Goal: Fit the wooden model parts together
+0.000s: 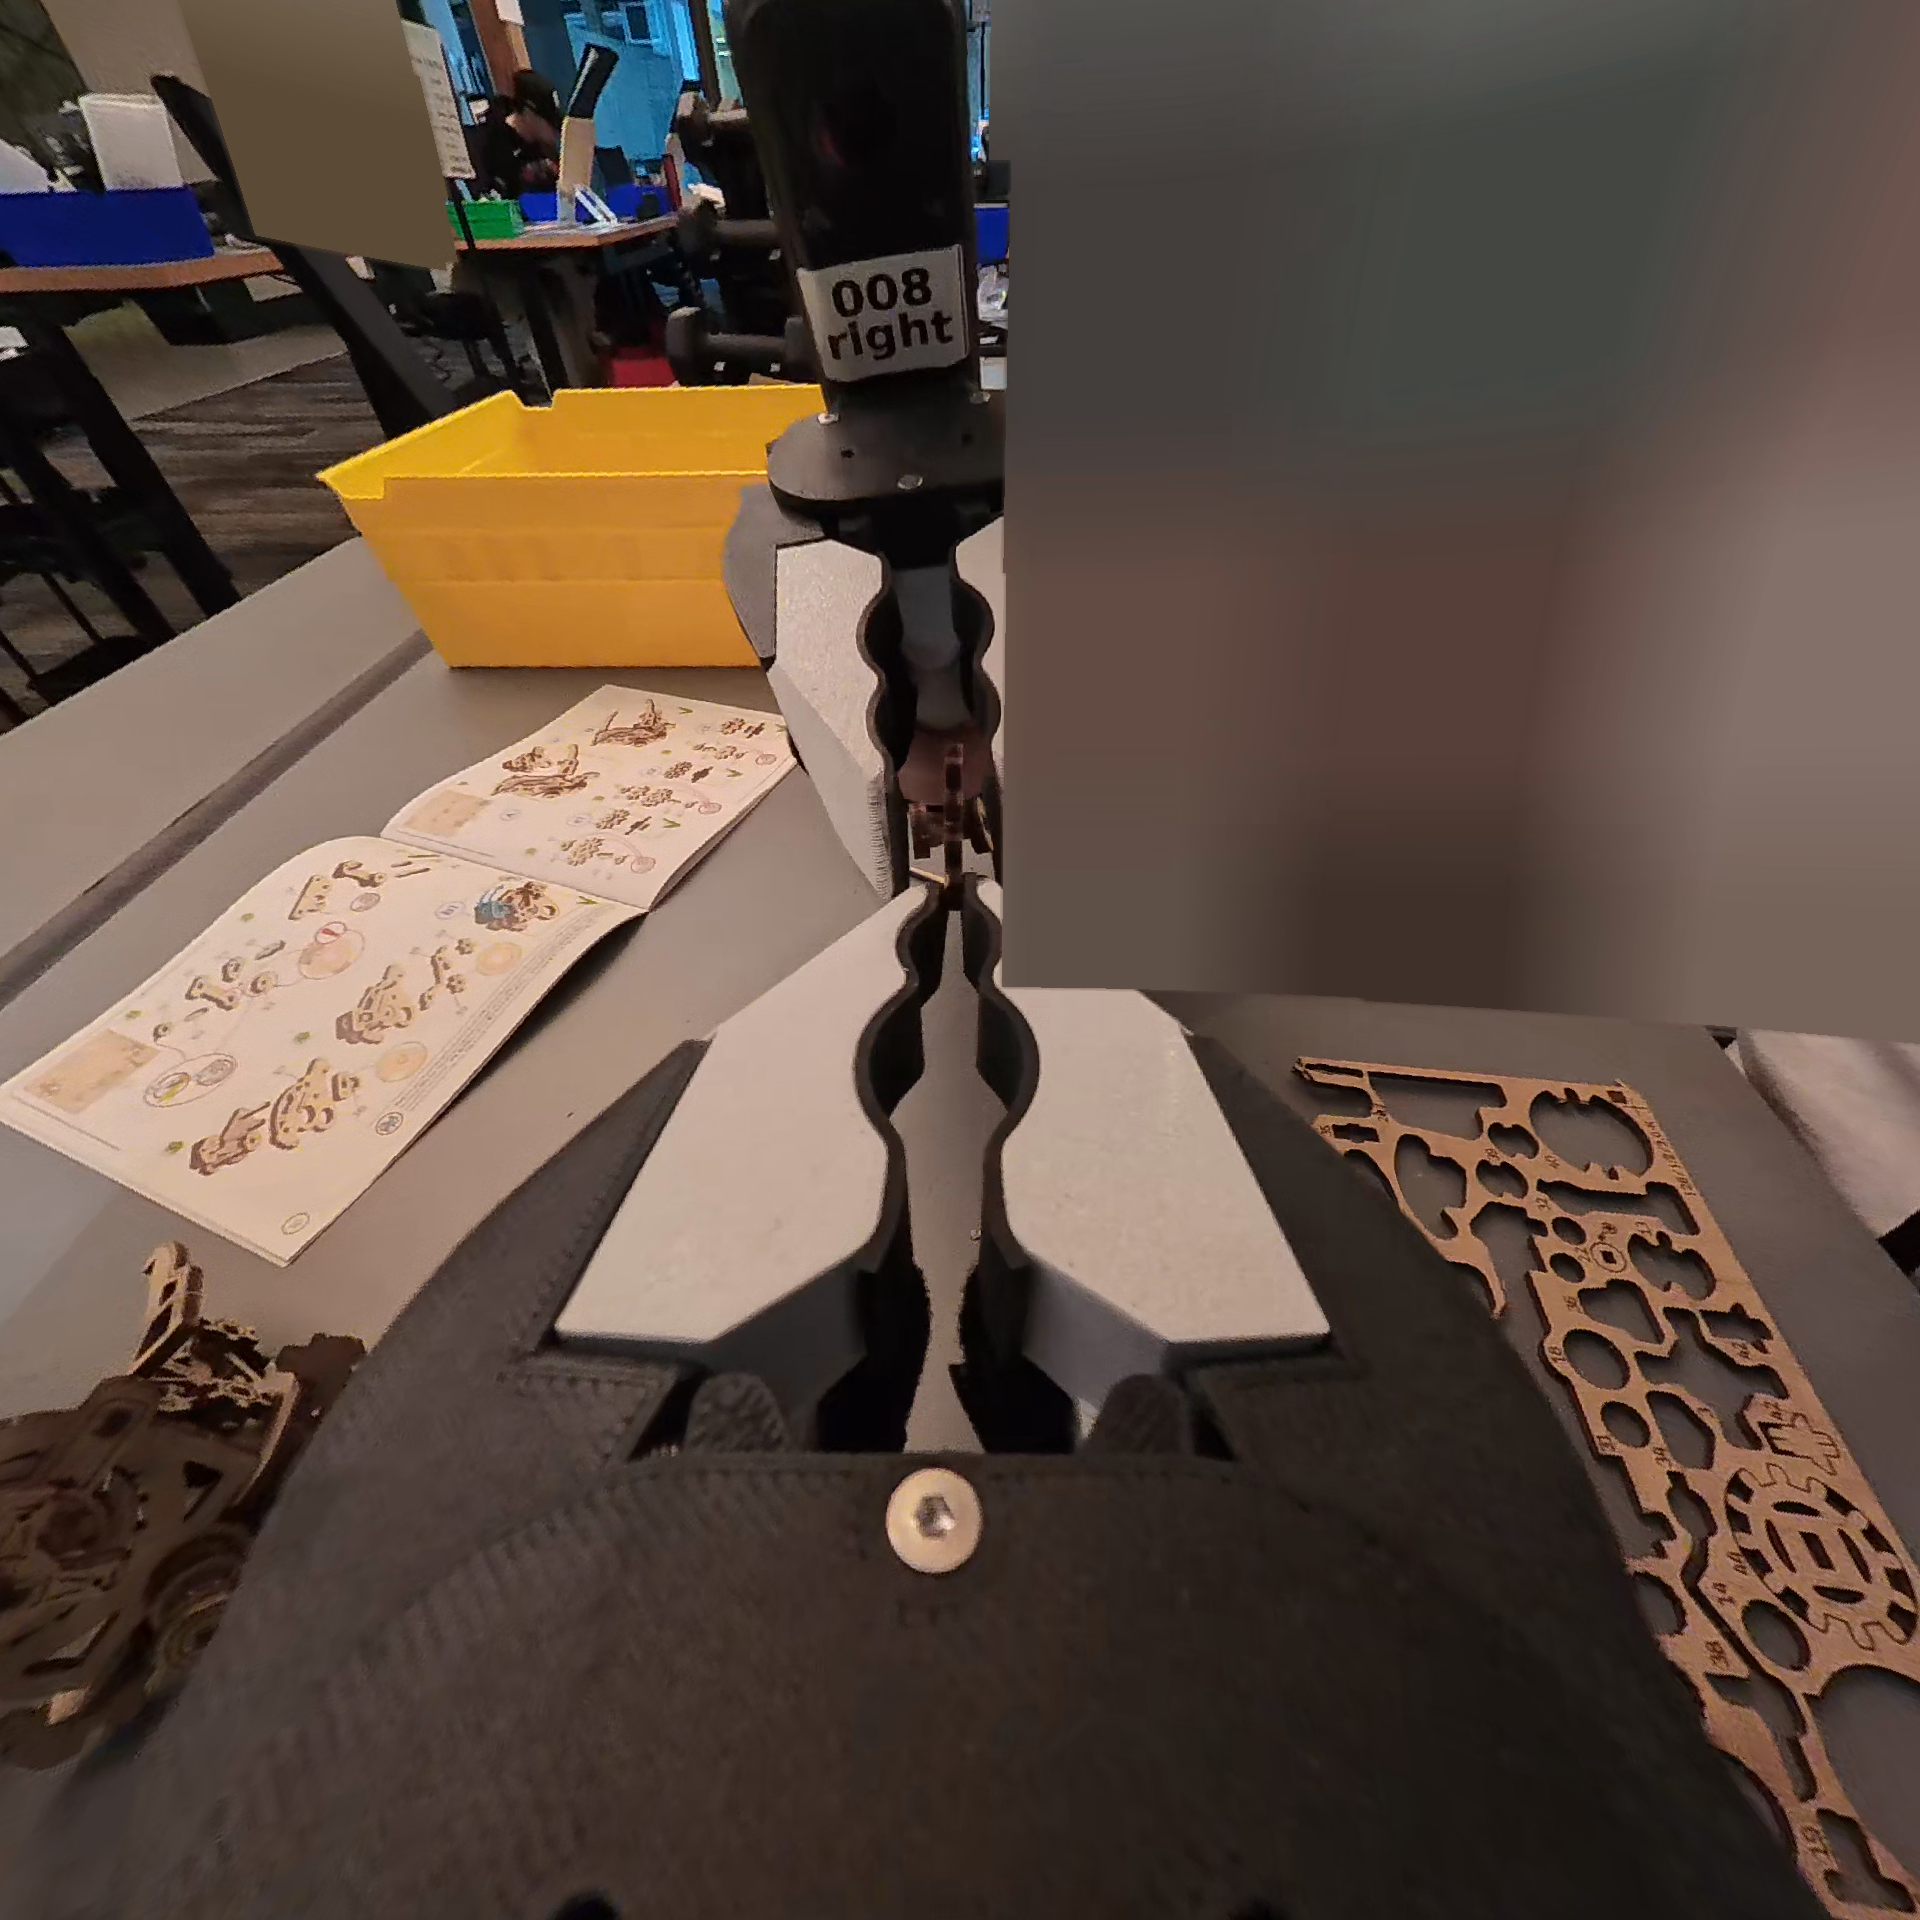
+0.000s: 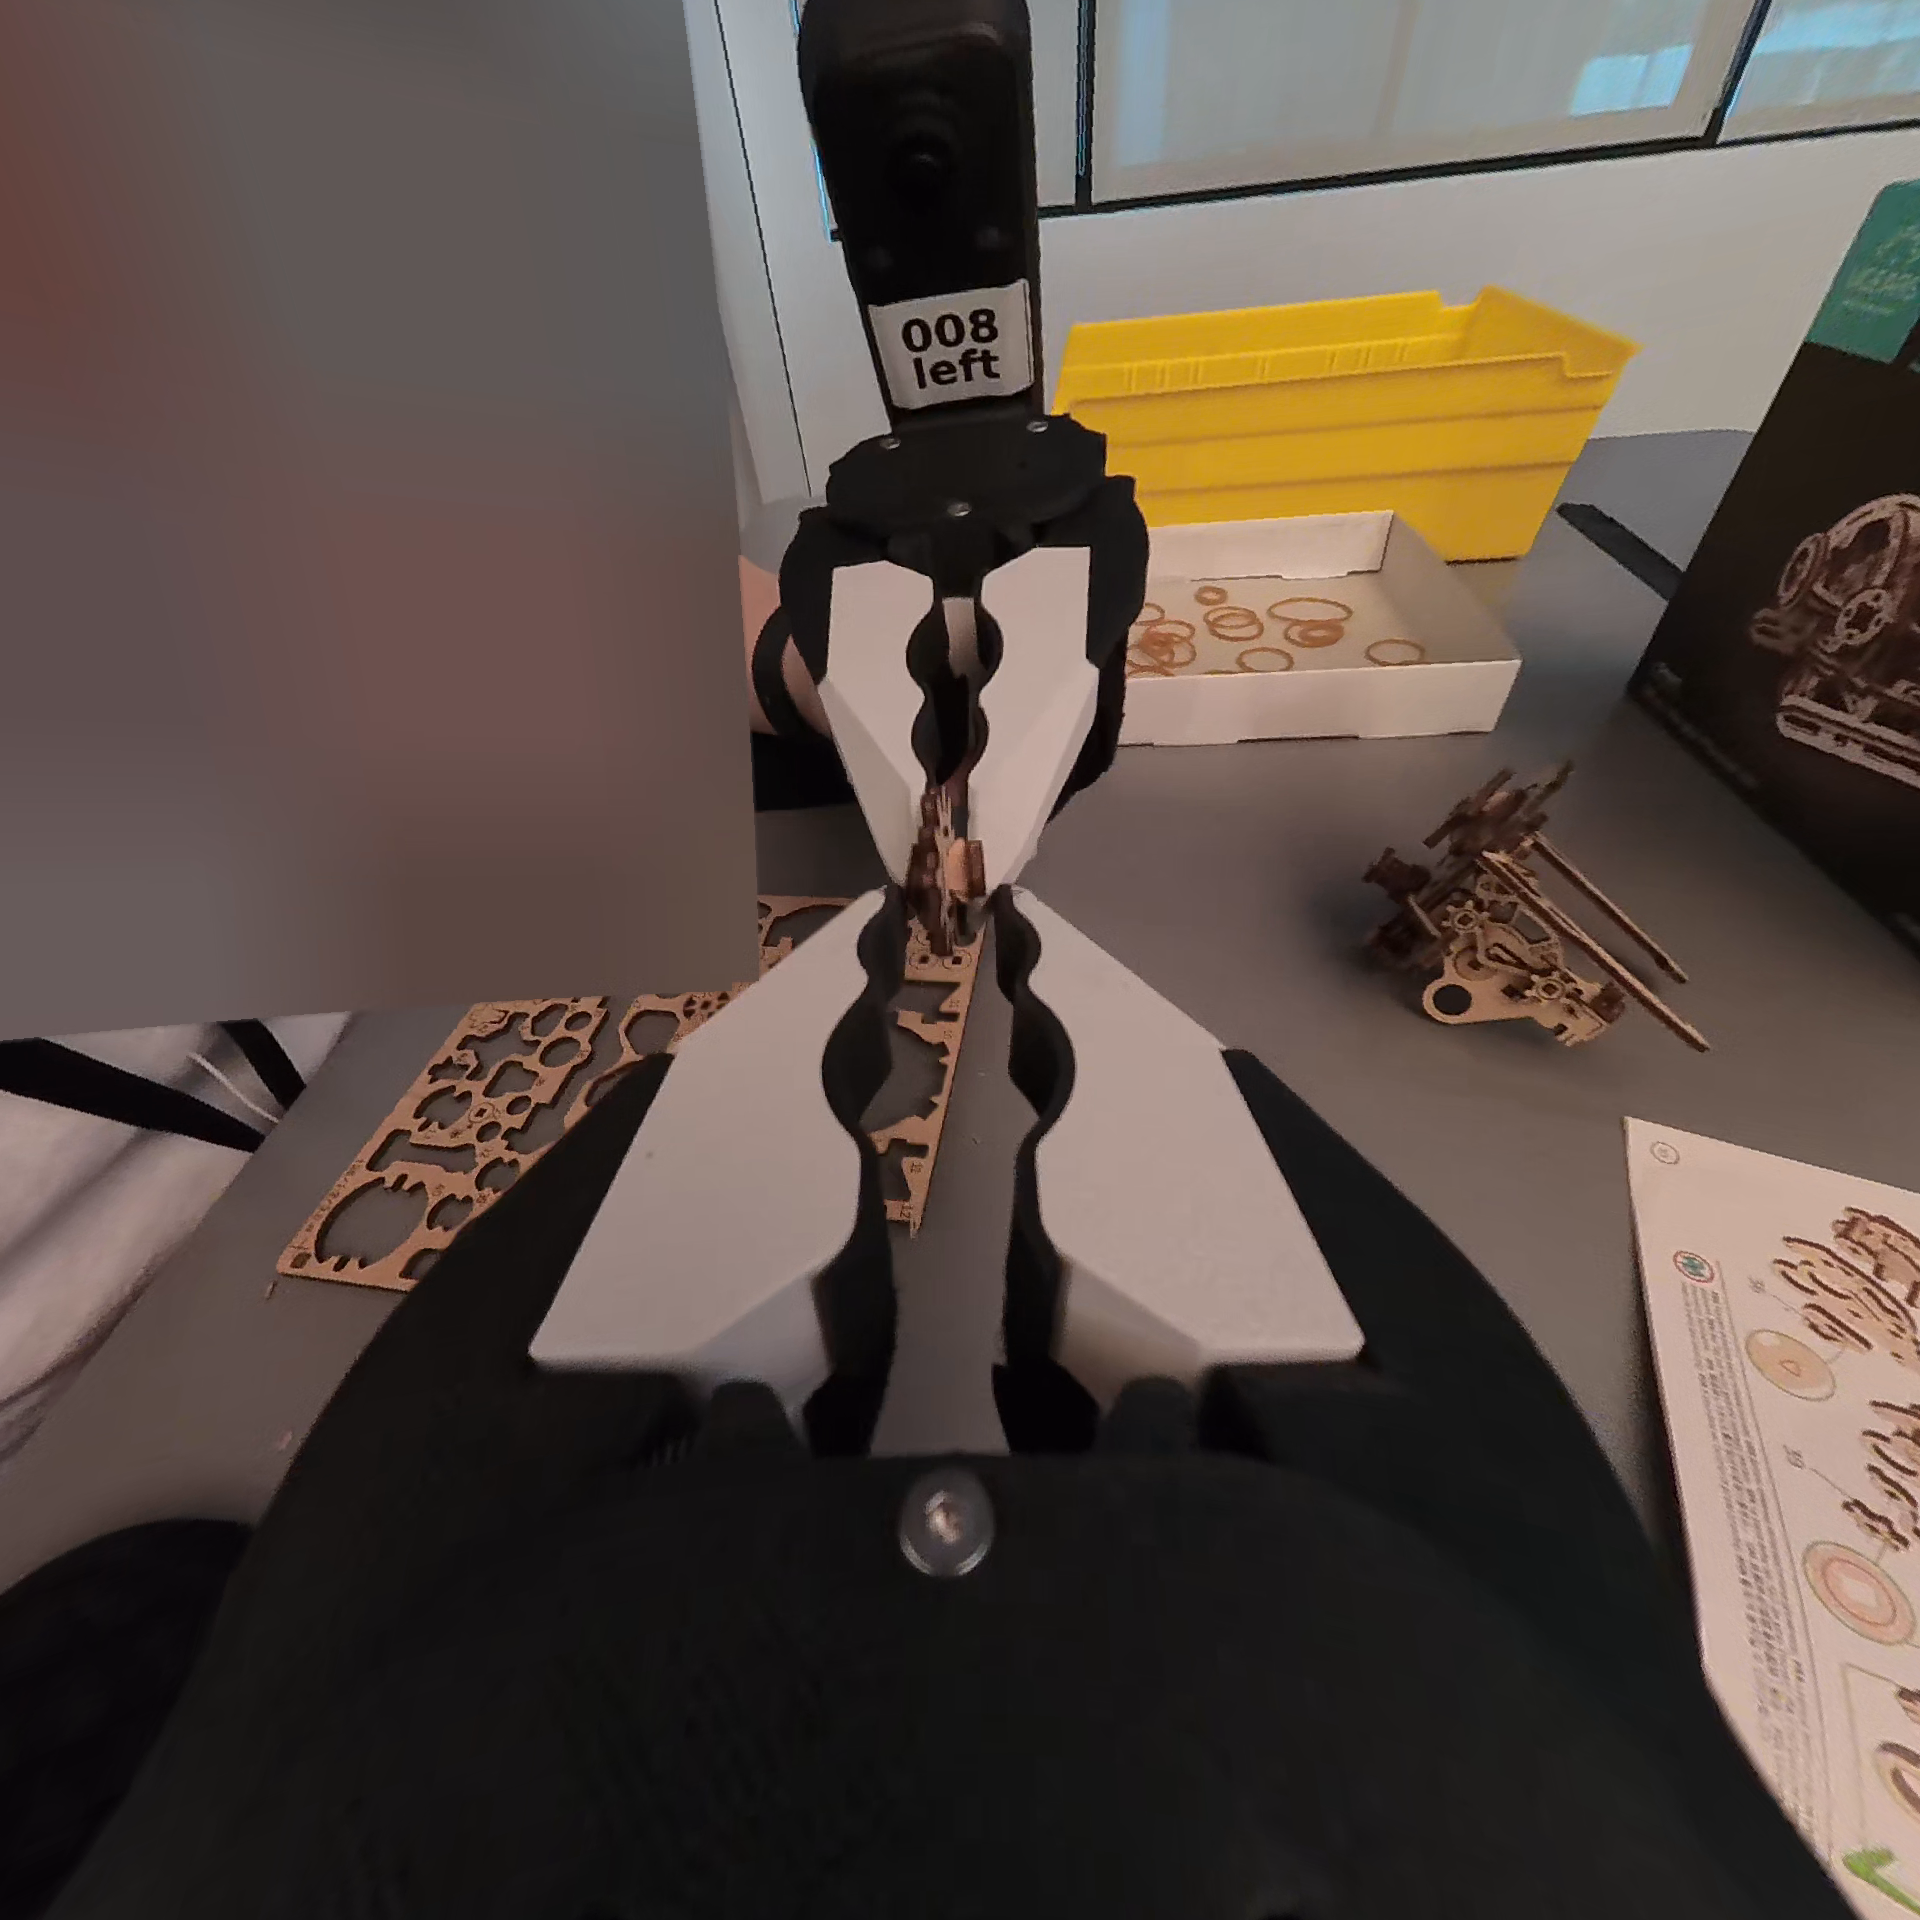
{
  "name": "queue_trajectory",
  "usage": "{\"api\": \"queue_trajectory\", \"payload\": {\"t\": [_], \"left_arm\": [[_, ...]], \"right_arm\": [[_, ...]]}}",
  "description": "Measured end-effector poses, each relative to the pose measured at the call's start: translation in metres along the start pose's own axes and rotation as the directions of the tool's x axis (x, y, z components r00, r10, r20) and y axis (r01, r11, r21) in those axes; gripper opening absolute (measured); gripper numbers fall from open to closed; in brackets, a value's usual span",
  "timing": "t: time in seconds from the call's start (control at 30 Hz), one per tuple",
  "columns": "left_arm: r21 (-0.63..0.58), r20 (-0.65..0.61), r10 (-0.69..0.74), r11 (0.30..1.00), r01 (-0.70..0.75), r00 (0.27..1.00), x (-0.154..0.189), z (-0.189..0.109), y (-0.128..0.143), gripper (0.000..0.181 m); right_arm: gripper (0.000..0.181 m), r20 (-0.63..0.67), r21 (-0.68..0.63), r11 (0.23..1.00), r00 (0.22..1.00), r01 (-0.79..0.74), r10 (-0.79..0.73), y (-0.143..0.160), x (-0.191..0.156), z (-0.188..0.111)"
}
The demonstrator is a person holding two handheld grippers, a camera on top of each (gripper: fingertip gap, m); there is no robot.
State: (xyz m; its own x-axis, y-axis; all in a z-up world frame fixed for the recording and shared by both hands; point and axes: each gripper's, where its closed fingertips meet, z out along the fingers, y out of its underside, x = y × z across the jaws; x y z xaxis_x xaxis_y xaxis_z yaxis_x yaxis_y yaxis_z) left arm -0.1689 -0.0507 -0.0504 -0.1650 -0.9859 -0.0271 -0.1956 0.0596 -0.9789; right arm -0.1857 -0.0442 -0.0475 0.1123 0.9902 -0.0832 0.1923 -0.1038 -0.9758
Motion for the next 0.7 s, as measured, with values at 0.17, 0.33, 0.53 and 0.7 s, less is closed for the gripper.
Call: {"api": "queue_trajectory", "payload": {"t": [0.17,0.33,0.53,0.7], "left_arm": [[-0.02,0.025,0.007,1.0,-0.007,1.0,-0.004,0.0,0.004,0.0],[-0.033,0.003,-0.019,0.999,0.019,1.0,-0.001,0.001,0.006,0.0],[-0.027,-0.035,-0.05,0.998,0.049,0.998,0.003,0.001,0.006,0.0],[-0.039,-0.062,-0.046,0.998,0.044,0.997,0.005,0.0,0.006,0.0]], "right_arm": [[0.016,-0.009,0.001,0.994,0.994,-0.106,0.106,0.001,0.005,0.002],[0.013,-0.023,-0.051,0.998,0.999,-0.046,0.045,0.005,0.002,0.0],[0.012,-0.021,-0.068,0.998,1.0,-0.002,0.001,0.006,-0.002,0.0],[0.015,0.048,-0.044,0.997,0.997,-0.057,0.059,0.005,-0.004,0.001]]}}
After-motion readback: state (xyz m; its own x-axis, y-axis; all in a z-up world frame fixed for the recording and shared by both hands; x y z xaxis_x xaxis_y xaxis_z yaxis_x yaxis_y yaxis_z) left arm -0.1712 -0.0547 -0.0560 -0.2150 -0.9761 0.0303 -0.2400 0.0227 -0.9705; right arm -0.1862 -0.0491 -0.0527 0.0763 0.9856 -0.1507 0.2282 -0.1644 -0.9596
